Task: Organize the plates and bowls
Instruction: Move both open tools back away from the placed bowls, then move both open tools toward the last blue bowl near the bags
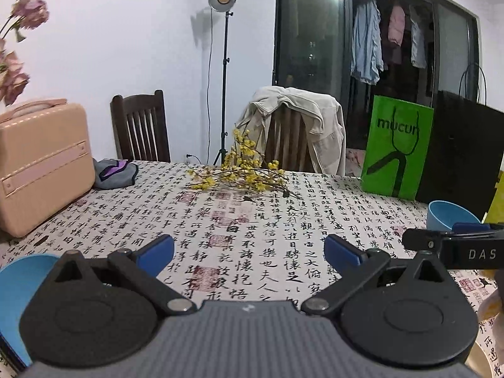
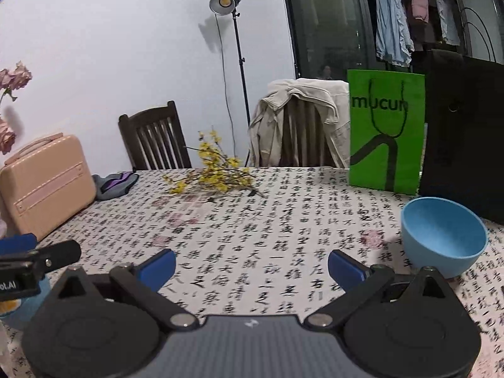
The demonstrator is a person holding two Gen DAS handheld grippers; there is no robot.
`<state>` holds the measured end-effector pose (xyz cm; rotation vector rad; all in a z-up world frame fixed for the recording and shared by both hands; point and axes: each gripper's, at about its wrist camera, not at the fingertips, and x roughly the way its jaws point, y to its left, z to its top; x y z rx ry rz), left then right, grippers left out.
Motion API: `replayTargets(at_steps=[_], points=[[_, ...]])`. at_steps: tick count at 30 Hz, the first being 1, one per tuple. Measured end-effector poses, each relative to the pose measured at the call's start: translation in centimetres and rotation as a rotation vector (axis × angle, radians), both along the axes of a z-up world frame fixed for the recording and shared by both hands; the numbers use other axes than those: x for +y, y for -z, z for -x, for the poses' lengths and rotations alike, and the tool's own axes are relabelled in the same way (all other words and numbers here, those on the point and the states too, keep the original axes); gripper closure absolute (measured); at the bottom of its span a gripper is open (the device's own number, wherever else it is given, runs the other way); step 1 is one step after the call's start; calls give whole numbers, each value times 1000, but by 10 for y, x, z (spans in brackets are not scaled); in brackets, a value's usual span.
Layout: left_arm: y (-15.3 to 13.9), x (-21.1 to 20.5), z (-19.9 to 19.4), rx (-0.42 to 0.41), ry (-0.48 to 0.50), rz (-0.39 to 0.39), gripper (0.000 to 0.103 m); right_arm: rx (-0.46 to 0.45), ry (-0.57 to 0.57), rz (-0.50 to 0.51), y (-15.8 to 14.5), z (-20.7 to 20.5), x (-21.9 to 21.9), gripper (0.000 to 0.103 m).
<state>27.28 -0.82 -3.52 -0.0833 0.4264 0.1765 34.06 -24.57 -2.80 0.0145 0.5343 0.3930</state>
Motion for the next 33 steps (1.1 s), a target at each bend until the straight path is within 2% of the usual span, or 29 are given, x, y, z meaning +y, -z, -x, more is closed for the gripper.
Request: replayTargets(at_steps=[8, 13, 16, 22, 27, 33], points=[[-4, -19, -30, 41, 9, 27, 0, -15, 32, 47, -7, -23, -22, 0], [-9, -36, -48, 47, -9, -1, 0, -18, 45, 41, -9, -41, -44, 0], [-11, -48, -59, 59, 5, 21, 0, -5, 74, 54, -8, -53, -58, 0], [-8, -76, -75, 69, 40, 35, 0, 49, 123, 23, -7, -73, -92, 0], [-7, -95, -81, 70, 47, 40, 0, 33, 152, 10, -14, -77, -111, 0], [-3, -118, -93, 114, 73, 55, 0, 43, 199, -4, -19, -92, -138, 0]])
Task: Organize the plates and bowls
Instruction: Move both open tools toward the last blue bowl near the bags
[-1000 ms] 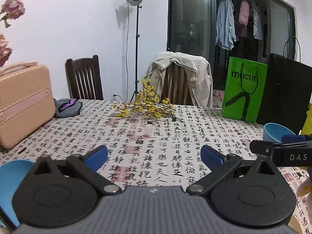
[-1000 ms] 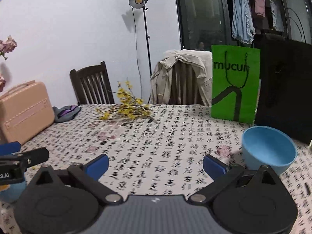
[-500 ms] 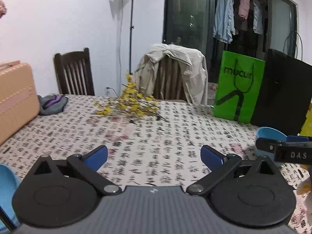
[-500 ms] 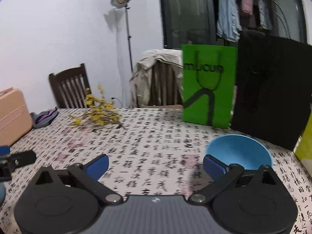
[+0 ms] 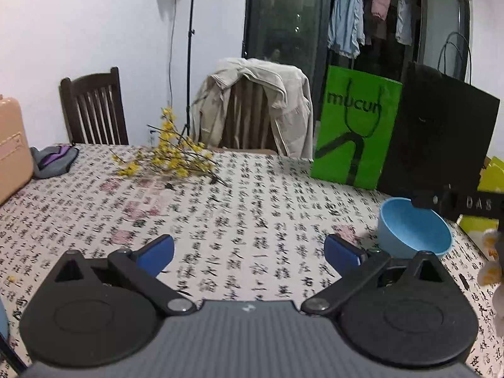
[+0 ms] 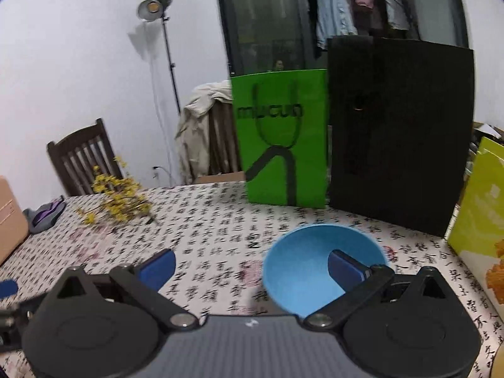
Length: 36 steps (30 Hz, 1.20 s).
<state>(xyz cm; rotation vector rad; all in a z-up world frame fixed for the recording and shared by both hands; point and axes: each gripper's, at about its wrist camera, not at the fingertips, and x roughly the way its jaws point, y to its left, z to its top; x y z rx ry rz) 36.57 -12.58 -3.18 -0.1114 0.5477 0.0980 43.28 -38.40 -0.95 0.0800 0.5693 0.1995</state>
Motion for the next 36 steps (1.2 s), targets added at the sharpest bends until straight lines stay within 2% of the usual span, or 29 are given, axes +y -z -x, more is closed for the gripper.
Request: replayTargets(at_steps=[14, 18, 28, 33, 36], points=[[-14, -60, -28, 14, 36, -40, 0, 56, 70, -105, -2, -26, -64, 0], [-16, -73, -42, 28, 47, -29, 0, 55, 83, -112, -2, -30, -73, 0], [5, -98, -83, 100, 33, -24, 0, 53, 115, -121, -3, -38, -95, 0], [16, -112, -108, 150, 32, 6, 0, 102, 133, -149, 9, -53, -109, 0], [20, -122, -121, 157, 23, -3, 0, 131, 138, -161, 17, -62, -112, 0]])
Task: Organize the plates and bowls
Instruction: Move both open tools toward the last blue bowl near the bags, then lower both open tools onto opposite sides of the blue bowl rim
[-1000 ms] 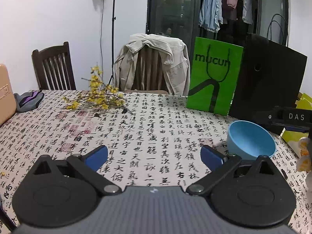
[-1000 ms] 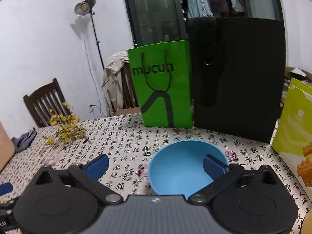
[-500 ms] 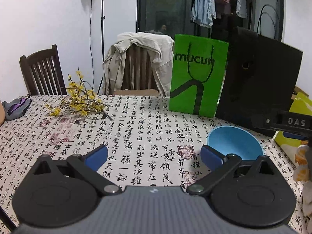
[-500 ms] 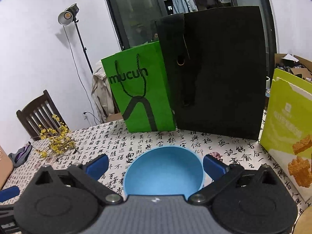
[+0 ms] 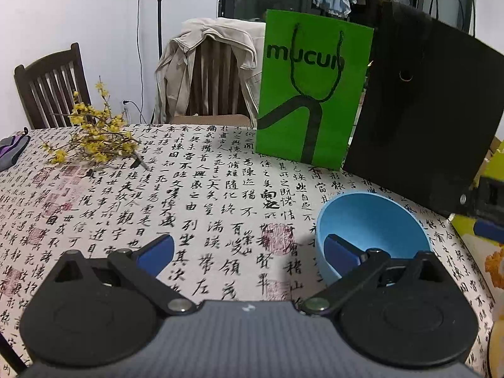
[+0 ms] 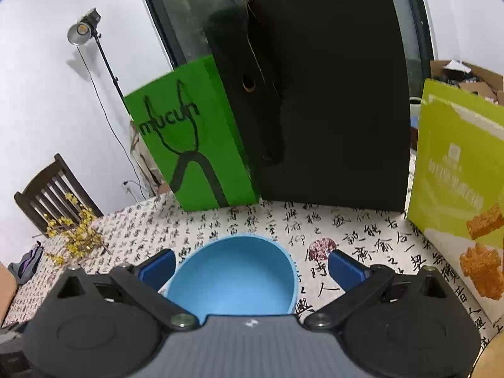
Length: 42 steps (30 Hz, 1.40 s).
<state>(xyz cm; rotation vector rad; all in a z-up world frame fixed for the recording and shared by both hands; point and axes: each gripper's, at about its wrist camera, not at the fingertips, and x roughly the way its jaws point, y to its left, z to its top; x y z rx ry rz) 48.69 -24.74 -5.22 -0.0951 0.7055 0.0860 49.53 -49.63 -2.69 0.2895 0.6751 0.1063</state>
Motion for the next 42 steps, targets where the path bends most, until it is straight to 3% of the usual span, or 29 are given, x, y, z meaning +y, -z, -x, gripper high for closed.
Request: replayTargets(at_steps=[14, 18, 36, 42], points=[[22, -27, -48, 46, -57, -32, 0, 94, 74, 56, 39, -32, -6, 0], [29, -38, -57, 46, -61, -64, 0, 138, 63, 24, 53, -43, -9, 0], [60, -45, -87, 133, -93, -91, 0, 259, 76, 149, 94, -66, 5, 0], [63, -50, -92, 147, -77, -102, 0, 285, 64, 139, 103, -70, 5, 0]])
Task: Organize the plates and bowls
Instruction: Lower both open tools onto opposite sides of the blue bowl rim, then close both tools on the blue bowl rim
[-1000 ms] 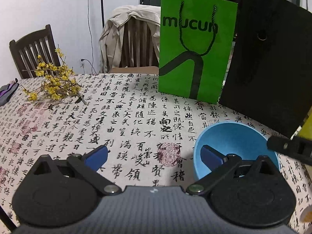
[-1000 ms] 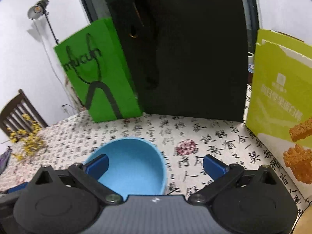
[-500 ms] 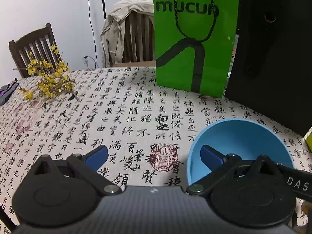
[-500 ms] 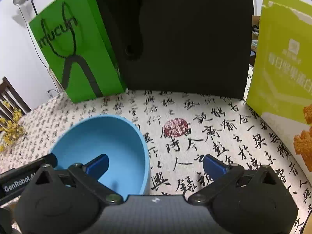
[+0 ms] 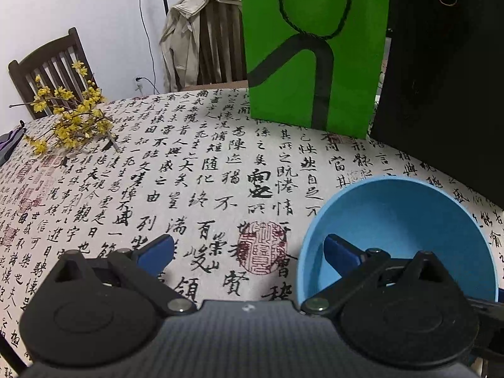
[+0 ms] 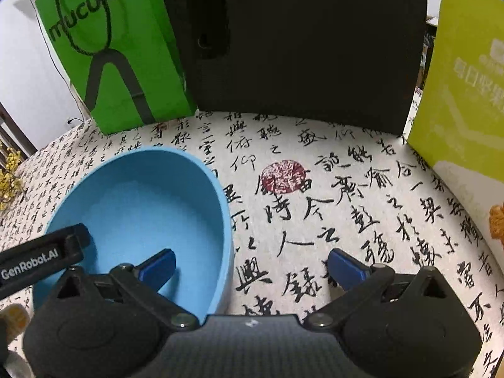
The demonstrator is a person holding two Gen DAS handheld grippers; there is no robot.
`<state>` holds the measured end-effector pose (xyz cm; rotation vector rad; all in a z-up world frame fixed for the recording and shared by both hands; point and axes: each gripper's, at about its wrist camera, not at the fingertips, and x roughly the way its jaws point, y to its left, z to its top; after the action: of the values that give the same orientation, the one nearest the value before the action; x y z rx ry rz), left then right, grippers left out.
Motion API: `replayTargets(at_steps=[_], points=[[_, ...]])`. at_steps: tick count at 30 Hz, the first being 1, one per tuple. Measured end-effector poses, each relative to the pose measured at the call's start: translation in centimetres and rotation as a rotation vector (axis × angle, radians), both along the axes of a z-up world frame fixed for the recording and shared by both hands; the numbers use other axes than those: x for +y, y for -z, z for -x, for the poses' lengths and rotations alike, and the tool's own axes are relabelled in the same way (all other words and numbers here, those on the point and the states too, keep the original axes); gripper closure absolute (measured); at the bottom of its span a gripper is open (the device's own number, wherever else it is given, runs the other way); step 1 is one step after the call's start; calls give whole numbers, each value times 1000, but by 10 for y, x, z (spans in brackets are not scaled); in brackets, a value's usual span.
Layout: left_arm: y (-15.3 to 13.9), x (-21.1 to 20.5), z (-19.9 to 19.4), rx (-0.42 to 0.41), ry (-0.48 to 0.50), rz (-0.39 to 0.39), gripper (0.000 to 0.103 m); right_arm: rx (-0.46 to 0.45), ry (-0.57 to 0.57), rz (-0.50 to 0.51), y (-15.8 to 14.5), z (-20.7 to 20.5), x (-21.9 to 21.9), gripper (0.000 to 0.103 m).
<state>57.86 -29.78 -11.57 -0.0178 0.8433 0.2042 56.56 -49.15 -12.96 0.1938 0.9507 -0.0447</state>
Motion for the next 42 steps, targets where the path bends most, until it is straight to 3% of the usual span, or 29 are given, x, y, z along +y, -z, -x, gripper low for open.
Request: replayTargets(at_steps=[4, 12, 18, 22, 25, 32, 34, 39, 41, 42], points=[[3, -1, -2, 8, 5, 1, 0, -2, 4, 32, 2, -1, 3, 0], [4, 10, -1, 4, -21, 78, 0, -25, 9, 27, 6, -2, 5, 0], [2, 14, 3, -6, -26, 80, 0, -28, 10, 28, 4, -1, 2, 1], [2, 11, 8, -26, -36, 80, 0, -33, 17, 62, 3, -1, 5, 8], [1, 5, 11, -51, -15, 38, 2, -45, 38, 52, 0, 0, 1, 22], [3, -8, 10, -59, 47, 0, 25, -71, -1, 11, -6, 4, 2, 53], [3, -14, 12, -70, 77, -15, 35, -80, -18, 16, -7, 5, 5, 59], [2, -22, 15, -76, 147, 1, 75, -86, -35, -6, -8, 5, 9, 74], [2, -26, 17, -77, 171, 7, 84, -89, -39, -20, -8, 5, 9, 80], [2, -28, 17, -80, 175, 0, 83, -91, -42, -24, -8, 6, 10, 84]])
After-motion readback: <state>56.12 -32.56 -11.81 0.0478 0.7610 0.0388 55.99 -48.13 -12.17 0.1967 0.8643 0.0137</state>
